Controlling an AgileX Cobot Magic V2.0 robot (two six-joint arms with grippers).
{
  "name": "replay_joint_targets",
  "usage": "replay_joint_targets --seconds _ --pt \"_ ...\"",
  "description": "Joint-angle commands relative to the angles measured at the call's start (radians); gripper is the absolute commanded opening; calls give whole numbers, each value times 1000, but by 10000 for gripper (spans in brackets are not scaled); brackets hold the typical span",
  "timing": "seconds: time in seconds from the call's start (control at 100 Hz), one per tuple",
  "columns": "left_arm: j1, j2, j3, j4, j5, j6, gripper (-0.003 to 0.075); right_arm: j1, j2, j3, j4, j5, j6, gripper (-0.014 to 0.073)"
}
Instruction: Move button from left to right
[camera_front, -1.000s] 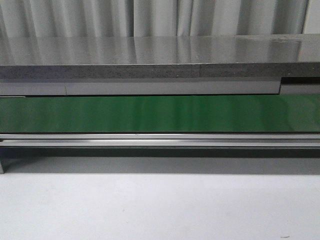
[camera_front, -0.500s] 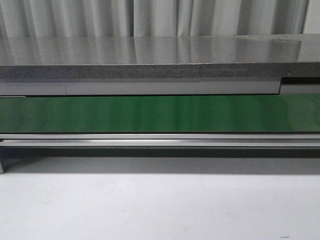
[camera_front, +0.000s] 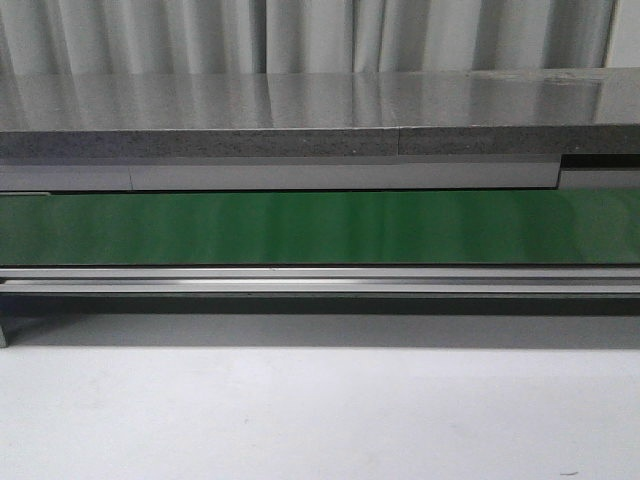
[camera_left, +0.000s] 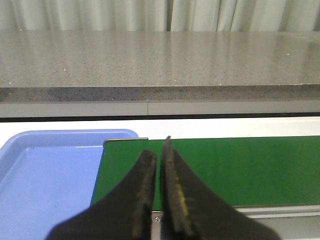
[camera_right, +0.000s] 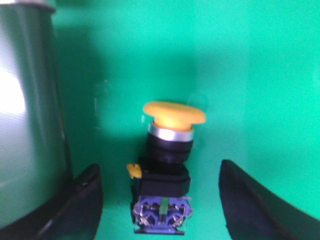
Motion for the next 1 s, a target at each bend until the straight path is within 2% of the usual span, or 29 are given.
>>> replay_joint_targets --seconds 0.0,0.3,0.59,0.76,0.99 --pt "-8 7 -27 -8 -85 -1 5 -3 -74 -40 7 -25 27 477" --pt "-8 7 -27 -8 -85 -1 5 60 -225 -40 118 -157 33 475" --pt "-8 7 -27 -8 -85 -1 5 241 -359 -18 158 -244 32 475" --pt "-8 7 -27 -8 -85 -1 5 347 -468 108 160 -391 32 475" --pt "-8 7 -27 -8 -85 -1 5 436 -673 390 165 -630 33 475"
